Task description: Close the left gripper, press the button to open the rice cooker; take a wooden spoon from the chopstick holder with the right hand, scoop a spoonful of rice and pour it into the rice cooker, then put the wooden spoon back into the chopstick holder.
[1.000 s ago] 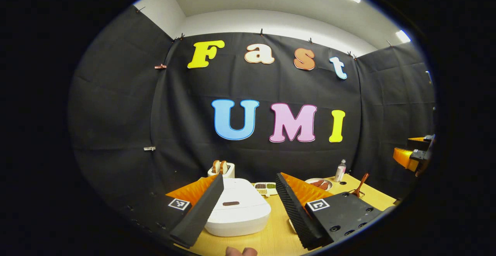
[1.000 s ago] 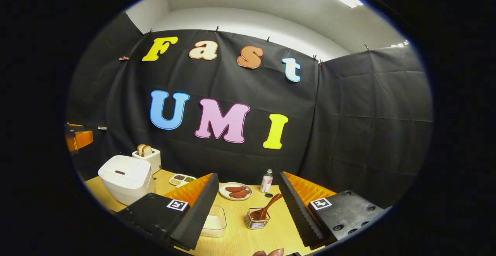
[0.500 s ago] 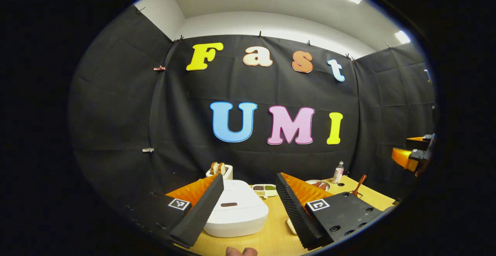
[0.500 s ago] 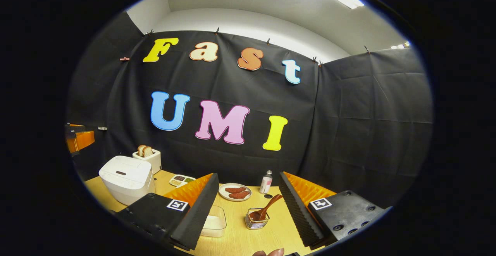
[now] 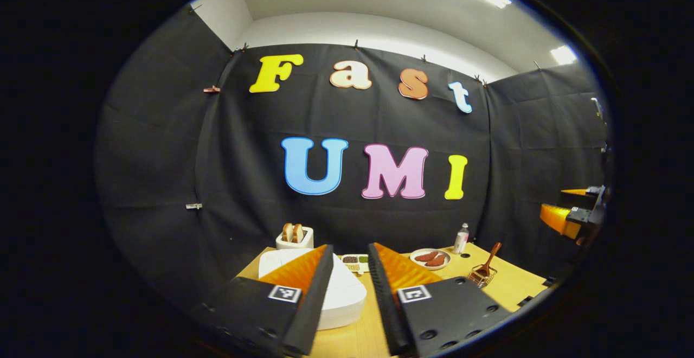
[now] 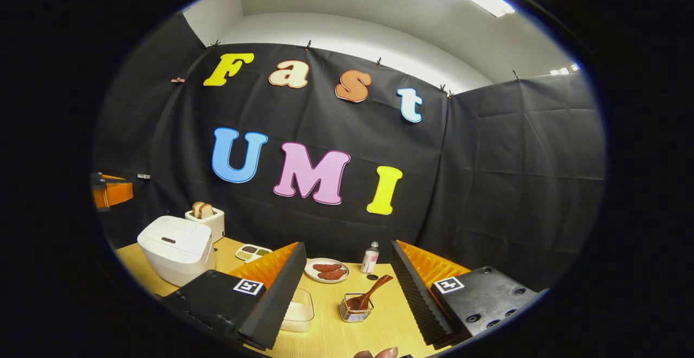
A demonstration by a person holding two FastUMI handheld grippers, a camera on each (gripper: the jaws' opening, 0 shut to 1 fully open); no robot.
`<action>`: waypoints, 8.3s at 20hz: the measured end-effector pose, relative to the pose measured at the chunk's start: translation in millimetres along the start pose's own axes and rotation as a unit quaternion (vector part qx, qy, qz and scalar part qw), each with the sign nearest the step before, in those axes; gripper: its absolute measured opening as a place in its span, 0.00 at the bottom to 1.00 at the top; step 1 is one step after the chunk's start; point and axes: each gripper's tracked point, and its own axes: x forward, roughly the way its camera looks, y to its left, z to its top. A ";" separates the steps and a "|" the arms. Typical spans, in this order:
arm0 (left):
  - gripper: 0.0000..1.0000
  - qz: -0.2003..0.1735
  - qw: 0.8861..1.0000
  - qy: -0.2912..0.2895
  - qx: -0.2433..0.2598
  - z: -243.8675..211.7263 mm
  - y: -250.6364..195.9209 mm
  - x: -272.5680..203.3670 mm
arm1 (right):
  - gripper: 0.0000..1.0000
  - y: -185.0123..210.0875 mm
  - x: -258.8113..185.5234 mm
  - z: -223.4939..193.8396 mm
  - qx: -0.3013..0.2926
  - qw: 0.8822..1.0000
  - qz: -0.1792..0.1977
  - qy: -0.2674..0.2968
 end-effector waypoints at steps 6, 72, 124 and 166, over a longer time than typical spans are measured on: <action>0.07 -0.025 0.997 0.039 -0.059 -27.3 27.8 35.5 | 0.98 -4.2 0.7 5.3 -0.022 1.000 0.000 -0.003; 0.95 0.058 0.993 0.055 -0.092 -47.0 96.3 84.8 | 0.98 -62.6 44.9 -112.1 0.015 0.992 0.016 0.126; 0.94 0.075 0.983 0.155 -0.066 -135.0 34.5 -30.5 | 0.15 8.9 183.1 -157.3 0.308 0.931 0.126 0.147; 0.95 0.047 0.984 0.151 -0.079 -139.4 64.4 -20.5 | 0.10 157.0 141.9 -278.4 0.458 0.822 0.098 0.323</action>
